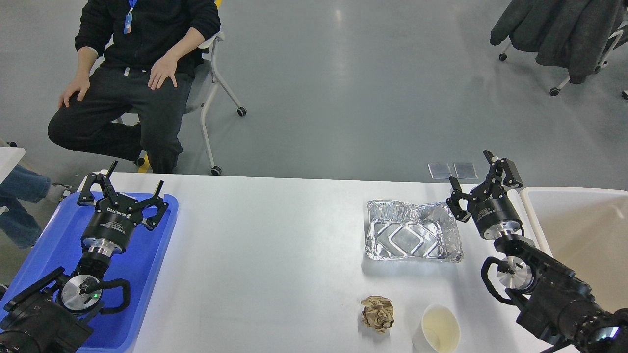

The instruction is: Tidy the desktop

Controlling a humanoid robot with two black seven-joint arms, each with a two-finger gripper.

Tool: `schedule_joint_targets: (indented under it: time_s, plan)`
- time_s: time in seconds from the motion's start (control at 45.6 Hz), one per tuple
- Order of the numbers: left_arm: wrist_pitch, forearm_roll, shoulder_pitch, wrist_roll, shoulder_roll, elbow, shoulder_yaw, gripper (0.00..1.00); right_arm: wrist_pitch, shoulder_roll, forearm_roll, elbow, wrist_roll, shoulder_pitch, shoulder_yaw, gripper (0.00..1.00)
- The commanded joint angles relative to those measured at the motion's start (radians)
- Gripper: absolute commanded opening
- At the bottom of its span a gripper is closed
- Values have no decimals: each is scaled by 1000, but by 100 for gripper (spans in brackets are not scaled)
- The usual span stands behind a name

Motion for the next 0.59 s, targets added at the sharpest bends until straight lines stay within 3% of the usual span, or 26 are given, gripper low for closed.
schedule_joint_targets:
  time_s: [0.0, 0.57]
  plan:
    - [0, 0, 0, -1, 0, -1, 2, 99, -1, 0, 1, -1, 0, 2, 0, 100]
    - [-2, 0, 0, 0, -2, -1, 2, 99, -5, 3, 2, 8, -1, 17, -1, 100]
